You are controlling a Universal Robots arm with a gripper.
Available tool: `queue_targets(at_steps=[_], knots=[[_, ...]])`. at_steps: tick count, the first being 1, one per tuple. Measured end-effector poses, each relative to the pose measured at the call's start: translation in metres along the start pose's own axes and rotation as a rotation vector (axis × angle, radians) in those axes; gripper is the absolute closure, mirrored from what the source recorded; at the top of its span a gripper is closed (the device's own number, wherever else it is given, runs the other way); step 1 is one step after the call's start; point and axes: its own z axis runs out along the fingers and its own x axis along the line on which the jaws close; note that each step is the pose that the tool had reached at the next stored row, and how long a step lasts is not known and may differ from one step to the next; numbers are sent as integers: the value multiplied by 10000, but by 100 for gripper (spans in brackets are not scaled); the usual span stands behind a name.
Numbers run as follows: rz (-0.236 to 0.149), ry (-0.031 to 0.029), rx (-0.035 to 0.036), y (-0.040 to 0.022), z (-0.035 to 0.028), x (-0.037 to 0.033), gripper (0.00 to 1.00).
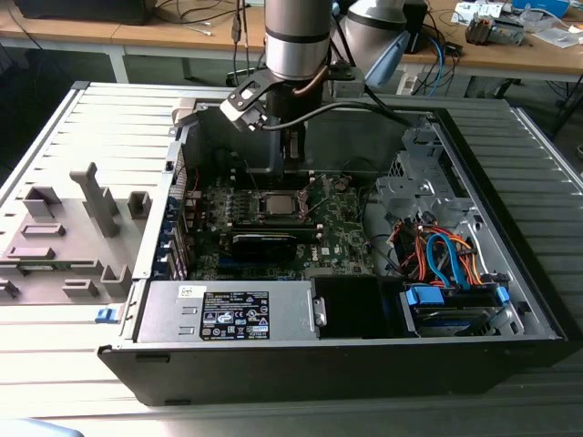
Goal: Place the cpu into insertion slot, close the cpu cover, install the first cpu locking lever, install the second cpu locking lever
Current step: 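Place the cpu into insertion slot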
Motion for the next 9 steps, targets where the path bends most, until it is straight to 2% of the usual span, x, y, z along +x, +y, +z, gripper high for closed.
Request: queue_targets(at_steps=[9], knots=[[-61, 4, 8, 14, -196, -13, 89]])
